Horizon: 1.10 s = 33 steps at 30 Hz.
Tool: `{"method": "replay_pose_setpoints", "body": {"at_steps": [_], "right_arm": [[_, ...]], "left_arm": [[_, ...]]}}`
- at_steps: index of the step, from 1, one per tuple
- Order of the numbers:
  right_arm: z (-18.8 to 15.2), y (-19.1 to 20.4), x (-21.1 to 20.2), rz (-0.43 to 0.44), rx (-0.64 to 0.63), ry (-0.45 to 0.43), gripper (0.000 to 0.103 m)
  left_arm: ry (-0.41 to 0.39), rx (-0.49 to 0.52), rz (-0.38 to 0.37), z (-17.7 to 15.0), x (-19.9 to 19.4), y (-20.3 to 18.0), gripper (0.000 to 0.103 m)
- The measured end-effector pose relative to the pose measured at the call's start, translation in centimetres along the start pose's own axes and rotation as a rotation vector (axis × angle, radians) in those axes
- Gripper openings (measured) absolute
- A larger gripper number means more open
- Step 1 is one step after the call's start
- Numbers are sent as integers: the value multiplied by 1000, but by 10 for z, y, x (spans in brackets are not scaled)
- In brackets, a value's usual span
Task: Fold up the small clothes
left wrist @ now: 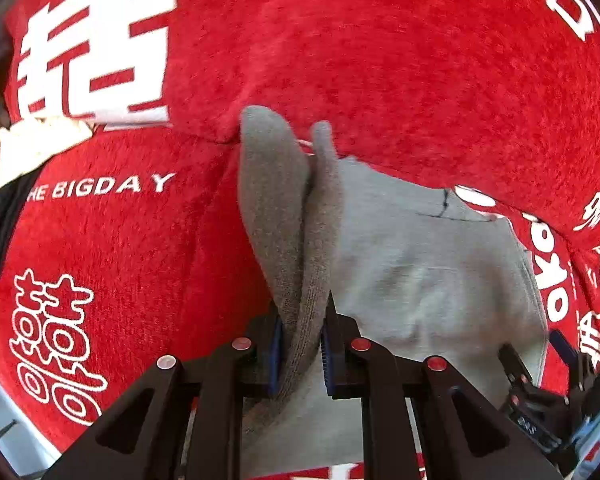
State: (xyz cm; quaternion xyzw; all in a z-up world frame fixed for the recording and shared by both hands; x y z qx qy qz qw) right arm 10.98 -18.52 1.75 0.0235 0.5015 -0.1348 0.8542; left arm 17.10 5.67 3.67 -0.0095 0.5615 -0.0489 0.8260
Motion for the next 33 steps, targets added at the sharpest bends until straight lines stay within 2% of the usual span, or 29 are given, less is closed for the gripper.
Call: {"method": "replay_pose_setpoints", "body": {"at_steps": [5, 10, 13, 16, 20, 22, 24, 25, 26, 27, 28, 29, 32, 33], "right_arm": [[-10, -70, -18, 0, 94, -47, 103], [-18, -116, -27, -2, 144, -96, 103], [-29, -137, -26, -3, 171, -107, 103], [-40, -150, -12, 9, 194, -97, 103], [-62, -168, 1, 18, 232, -71, 103], [-70, -172, 5, 30, 245, -64, 103], [-78, -172, 7, 37, 252, -61, 103], [-81, -171, 7, 42, 254, -60, 103], [-83, -170, 7, 50, 257, -60, 103], [-84, -169, 5, 56, 261, -63, 103], [-83, -167, 1, 63, 263, -71, 103], [-81, -166, -3, 71, 264, -78, 103], [-71, -159, -18, 143, 278, -109, 103], [-67, -155, -23, 183, 290, -118, 103]], "left_arm": [[5, 17, 49, 6, -20, -64, 16], [-1, 74, 54, 3, -36, -152, 14], [11, 133, 59, -10, -21, -217, 14], [66, 184, 74, -33, 14, -265, 14], [115, 227, 139, -66, 61, -294, 14], [67, 265, 172, -70, 68, -298, 14], [35, 293, 167, -69, 65, -302, 15], [48, 295, 148, -69, 62, -301, 20], [58, 289, 119, -68, 58, -302, 30], [72, 281, 65, -67, 51, -302, 36], [85, 271, 21, -65, 42, -301, 49], [85, 254, -26, -60, 26, -298, 57], [23, 228, -168, -49, -23, -282, 58], [5, 230, -190, -47, -34, -273, 58]]}}
Point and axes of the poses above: each gripper's, at about its wrist camera, not at the fingertips, and x roughly the way its jaws point, y to its left, z to its top, the point moved 9 cm from there along x, roughly the way its jaws point, and after that the axes turned 3 degrees about -y, right-handed, at the moved point
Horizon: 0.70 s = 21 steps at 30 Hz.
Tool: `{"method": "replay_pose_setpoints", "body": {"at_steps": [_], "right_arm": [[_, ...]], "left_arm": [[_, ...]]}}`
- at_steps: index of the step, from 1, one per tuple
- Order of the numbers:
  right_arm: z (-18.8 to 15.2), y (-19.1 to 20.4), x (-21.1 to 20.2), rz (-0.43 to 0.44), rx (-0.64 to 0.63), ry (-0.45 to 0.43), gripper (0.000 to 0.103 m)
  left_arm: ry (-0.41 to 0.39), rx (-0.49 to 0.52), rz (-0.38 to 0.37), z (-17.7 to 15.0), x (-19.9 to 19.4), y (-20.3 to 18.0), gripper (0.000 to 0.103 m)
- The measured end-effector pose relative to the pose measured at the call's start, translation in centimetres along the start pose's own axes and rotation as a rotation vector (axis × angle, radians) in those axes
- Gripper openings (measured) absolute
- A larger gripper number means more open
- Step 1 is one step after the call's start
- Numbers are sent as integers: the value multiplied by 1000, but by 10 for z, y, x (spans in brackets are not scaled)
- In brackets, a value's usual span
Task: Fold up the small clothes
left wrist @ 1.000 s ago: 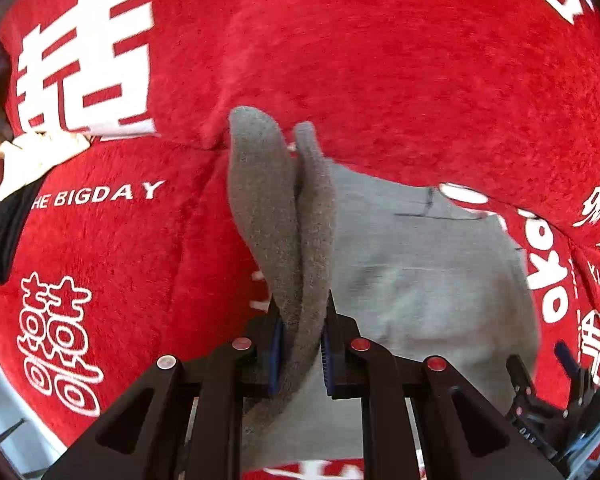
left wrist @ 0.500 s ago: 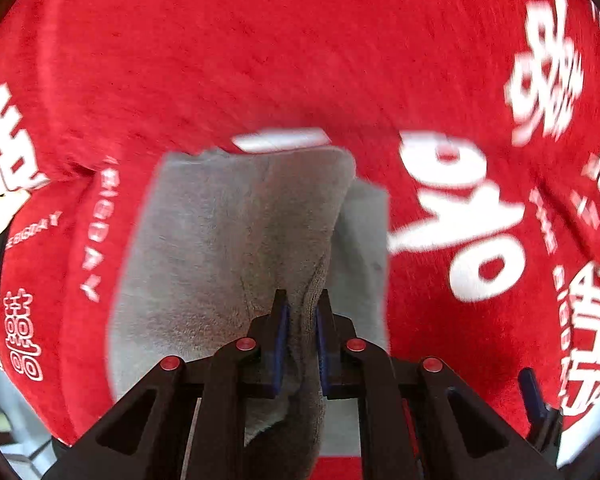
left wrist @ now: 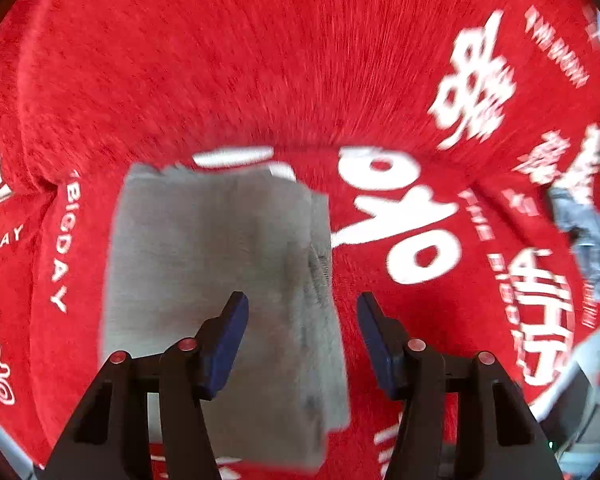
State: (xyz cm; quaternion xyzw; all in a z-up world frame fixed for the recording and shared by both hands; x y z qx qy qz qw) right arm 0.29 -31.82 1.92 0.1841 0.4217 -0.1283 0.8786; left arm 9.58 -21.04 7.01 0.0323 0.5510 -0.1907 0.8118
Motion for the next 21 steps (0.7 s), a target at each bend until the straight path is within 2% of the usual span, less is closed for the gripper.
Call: {"method": "replay_pose_setpoints", "body": {"at_steps": [1, 2, 3, 4, 5, 10, 13, 14, 15, 17, 18, 20, 21], "right_arm": [[4, 5, -3, 34, 14, -4, 103], [8, 10, -5, 72, 27, -7, 103], [11, 16, -5, 97, 36, -6, 103], [16, 22, -3, 132, 43, 0, 103], [21, 30, 3, 170, 43, 21, 103], [34, 66, 41, 282, -21, 105, 103], [43, 86, 83, 217, -91, 167, 96], [41, 89, 98, 198, -98, 201, 83], [38, 94, 110, 209, -103, 239, 58], [30, 103, 127, 208, -145, 287, 44], [30, 107, 129, 203, -185, 276, 28], [39, 111, 122, 183, -231, 254, 23], [48, 109, 113, 190, -222, 219, 12]], "left_arm": [[-39, 1, -14, -2, -18, 15, 61], [-67, 1, 0, -3, -24, 29, 83], [-114, 2, 45, -8, -34, 50, 94], [-155, 2, 85, -12, -40, 67, 99], [-184, 17, 127, -23, -41, 86, 99], [-139, 49, 171, -77, -19, 135, 99], [-129, 61, 203, -93, -1, 151, 99], [-110, 43, 193, -99, 8, 154, 99], [-92, 23, 175, -101, 17, 155, 99], [-42, -6, 125, -109, 34, 153, 99], [-32, -3, 109, -112, 39, 150, 99], [-20, 8, 88, -115, 42, 141, 99], [-22, 13, 70, -115, 40, 135, 99]]}}
Point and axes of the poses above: each gripper's, at about its wrist camera, not at the fingertips, and x roughly the way its jaws point, y to its left, z to its top, the point moved 9 cm from there along x, roughly the way its jaws point, and after that the axes turned 3 degrees about -y, right-handed, at the moved point
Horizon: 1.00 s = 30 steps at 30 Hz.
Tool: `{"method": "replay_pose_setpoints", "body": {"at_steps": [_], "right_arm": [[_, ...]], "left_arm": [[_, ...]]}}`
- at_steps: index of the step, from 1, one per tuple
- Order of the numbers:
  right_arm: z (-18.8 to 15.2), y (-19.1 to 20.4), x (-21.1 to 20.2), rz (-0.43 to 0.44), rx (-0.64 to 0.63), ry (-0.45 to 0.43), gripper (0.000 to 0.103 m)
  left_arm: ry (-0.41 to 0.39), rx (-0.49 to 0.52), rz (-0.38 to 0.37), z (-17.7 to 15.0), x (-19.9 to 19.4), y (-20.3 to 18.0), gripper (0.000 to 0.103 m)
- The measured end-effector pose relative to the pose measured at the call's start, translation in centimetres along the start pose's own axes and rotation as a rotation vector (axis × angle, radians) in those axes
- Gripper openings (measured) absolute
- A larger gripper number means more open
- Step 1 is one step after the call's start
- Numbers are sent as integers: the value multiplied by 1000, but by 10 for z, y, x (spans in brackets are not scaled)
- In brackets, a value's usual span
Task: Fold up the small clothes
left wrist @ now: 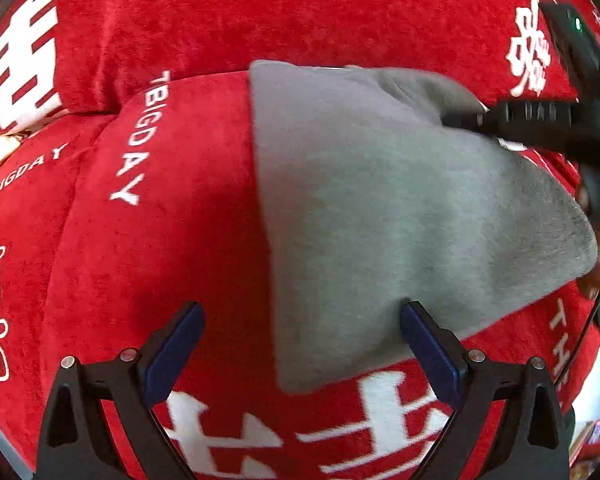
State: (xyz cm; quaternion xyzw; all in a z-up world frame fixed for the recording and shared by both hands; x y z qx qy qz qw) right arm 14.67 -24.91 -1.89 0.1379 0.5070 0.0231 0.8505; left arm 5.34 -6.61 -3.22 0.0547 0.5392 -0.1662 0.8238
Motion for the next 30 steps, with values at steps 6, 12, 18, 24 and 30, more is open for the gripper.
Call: {"method": "replay_pose_setpoints", "body": {"at_steps": [6, 12, 18, 24, 30], "right_arm": [[2, -23, 0, -56, -9, 0, 13], [-4, -37, -9, -26, 116, -24, 22], [-35, -9, -75, 49, 99, -121, 80], [-91, 16, -56, 2, 1, -23, 7], [-120, -8, -45, 24, 71, -18, 6]], "left_arm": [[-19, 90, -21, -1, -3, -32, 99], [15, 54, -20, -15, 0, -19, 99], [-125, 0, -26, 4, -50, 12, 99], [-68, -156, 58, 21, -7, 48, 99], [0, -116, 65, -12, 15, 41, 99]]}}
Point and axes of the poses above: each gripper's, at about its wrist camera, not at the fingertips, and x roughly the way its jaws point, y to its left, z to its top, the point moved 9 cm from there along x, roughly the way its jaws point, and after that the axes turned 3 degrees about -y, right-handed, at the moved point
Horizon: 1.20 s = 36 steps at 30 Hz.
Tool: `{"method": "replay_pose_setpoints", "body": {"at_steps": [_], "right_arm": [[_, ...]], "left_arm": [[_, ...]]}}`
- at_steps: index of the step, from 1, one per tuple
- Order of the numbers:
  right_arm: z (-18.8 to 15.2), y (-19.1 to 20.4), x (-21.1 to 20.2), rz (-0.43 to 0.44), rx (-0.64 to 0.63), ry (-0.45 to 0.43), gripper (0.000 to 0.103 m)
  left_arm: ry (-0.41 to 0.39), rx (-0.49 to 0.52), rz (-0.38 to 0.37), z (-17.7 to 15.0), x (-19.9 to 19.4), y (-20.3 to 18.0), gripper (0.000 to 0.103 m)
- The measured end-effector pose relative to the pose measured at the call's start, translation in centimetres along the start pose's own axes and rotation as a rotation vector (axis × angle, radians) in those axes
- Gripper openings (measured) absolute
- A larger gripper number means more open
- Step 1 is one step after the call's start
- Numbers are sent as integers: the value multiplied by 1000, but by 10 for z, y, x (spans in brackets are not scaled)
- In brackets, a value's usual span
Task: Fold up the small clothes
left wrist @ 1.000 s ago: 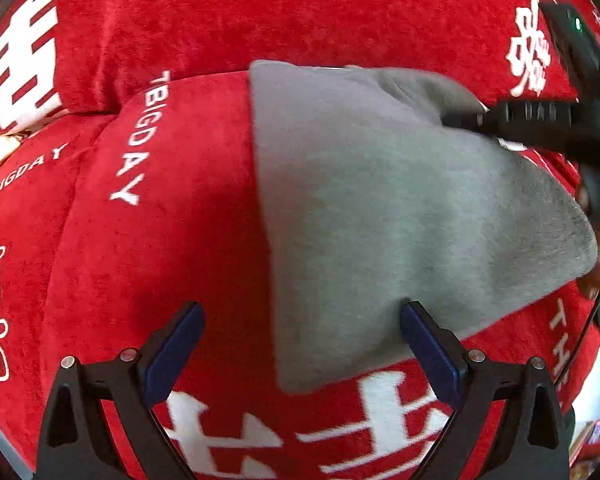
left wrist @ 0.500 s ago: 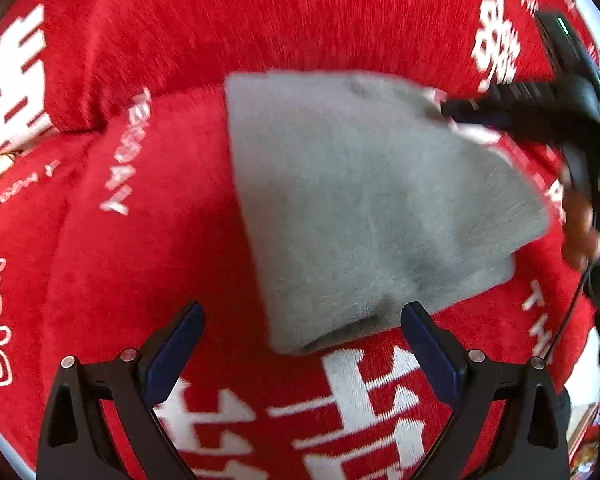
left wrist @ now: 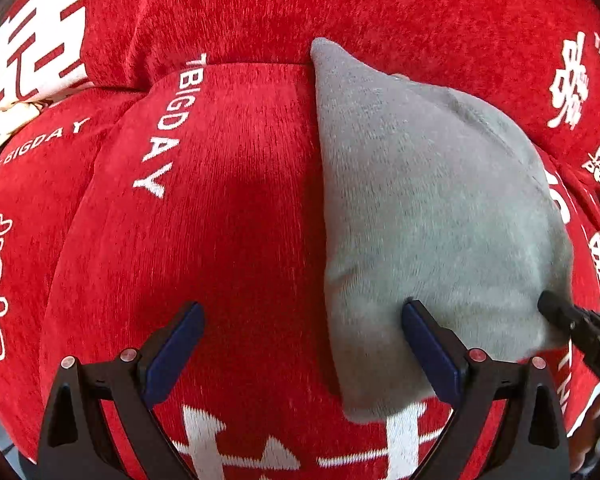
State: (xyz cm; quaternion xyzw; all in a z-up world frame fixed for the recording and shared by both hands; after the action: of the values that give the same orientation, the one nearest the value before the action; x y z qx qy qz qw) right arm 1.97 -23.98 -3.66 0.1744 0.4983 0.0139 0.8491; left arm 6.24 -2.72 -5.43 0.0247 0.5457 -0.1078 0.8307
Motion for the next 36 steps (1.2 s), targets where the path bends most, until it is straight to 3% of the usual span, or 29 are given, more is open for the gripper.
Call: {"method": "replay_pose_setpoints", "body": {"at_steps": [3, 4, 7, 8, 9, 11, 15, 19, 20, 21, 24, 27, 30, 34, 36], "right_arm": [[7, 4, -7, 6, -13, 12, 8], [14, 5, -18, 16, -10, -8, 11], [45, 10, -42, -7, -48, -110, 47], [60, 13, -46, -14, -71, -146, 66], [73, 18, -45, -18, -96, -171, 71], [95, 35, -30, -10, -166, -169, 71], [118, 43, 25, 103, -210, -44, 71], [126, 2, 71, 14, -165, 29, 64], [129, -8, 74, -17, -158, 16, 67], [130, -18, 78, -26, -128, 16, 81], [130, -29, 77, 4, -50, 20, 82], [138, -18, 53, -24, -119, -50, 82], [155, 8, 41, 21, -191, -87, 82], [157, 36, 66, 111, -269, 4, 82], [149, 29, 91, 49, -276, 80, 81]], "left_arm": [[4, 36, -2, 4, -14, -2, 99], [-31, 41, -21, 13, -27, -3, 99], [-124, 33, -35, 48, -51, -1, 99], [-140, 19, -37, 62, -52, -3, 99], [-141, 10, -37, 72, -48, -5, 99], [-124, 17, -19, 91, -33, -16, 99], [-61, 36, 38, 102, 6, -30, 99], [-15, 14, 54, 98, 36, -30, 103], [-13, 13, 59, 98, 43, -30, 103], [-14, 12, 57, 98, 44, -31, 103], [-5, 40, 56, 105, 43, -35, 103], [-68, 25, 41, 119, 22, -30, 103], [-83, -25, 47, 131, 19, -17, 103], [-9, -64, 120, 128, 44, -4, 103], [-8, -62, 123, 124, 51, -4, 103]]}}
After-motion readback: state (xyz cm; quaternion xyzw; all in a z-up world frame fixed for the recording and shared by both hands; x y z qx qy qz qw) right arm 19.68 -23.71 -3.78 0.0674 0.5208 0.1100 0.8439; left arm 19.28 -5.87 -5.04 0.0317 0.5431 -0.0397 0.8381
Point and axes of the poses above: each gripper's, at about its wrist camera, not at the fingertips, and x roughly the way its jaws point, y to its left, z to its top, the point moved 9 cm from there along x, roughly the way its jaws point, and after that the axes turned 3 degrees about -y, right-handed, at the moved point
